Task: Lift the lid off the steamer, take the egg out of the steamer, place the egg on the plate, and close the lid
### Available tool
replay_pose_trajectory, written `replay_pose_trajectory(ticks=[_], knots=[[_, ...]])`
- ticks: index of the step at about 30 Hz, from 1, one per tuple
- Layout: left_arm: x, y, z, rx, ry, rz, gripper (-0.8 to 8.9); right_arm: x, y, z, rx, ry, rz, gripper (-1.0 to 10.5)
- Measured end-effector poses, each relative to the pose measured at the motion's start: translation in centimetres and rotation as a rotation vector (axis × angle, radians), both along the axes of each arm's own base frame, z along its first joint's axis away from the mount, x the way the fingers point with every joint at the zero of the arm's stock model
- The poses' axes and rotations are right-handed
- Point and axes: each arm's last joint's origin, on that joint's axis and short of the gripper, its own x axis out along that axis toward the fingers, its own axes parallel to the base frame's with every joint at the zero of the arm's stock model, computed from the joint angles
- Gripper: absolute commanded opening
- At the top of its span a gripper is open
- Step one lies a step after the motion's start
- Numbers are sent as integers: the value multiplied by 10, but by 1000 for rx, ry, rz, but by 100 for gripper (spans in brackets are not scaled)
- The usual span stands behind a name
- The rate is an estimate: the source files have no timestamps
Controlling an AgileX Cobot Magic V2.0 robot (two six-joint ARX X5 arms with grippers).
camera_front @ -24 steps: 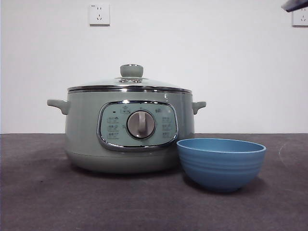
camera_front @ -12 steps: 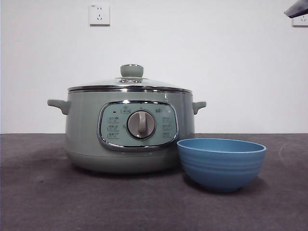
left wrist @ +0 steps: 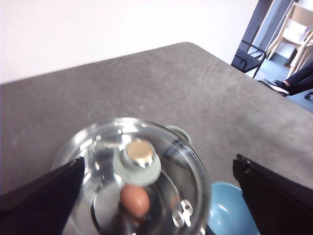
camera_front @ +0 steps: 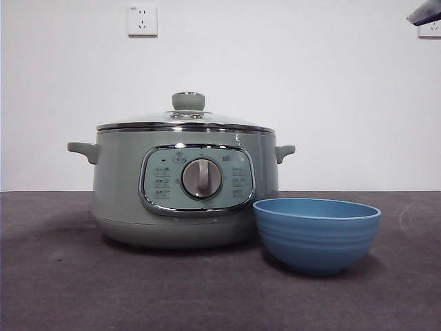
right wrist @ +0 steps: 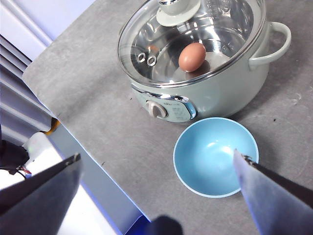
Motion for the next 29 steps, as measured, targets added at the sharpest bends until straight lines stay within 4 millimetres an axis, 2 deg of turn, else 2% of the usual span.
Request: replay_pose_trajectory(ticks=[3,8,14,21,29], knots=[[21,-16,-7,28,3,-1,539,0,0,0,0,0,0,536],[54,-44,-31,70,28,-13,539,0,0,0,0,0,0,536],[80,-72,-61,133,41,-7,539,0,0,0,0,0,0,536],[97,-93,-84,186,23,2,539,0,0,0,0,1,0,536],[109,-100,-110,229,88,2,533,0,0,0,0,0,0,536]])
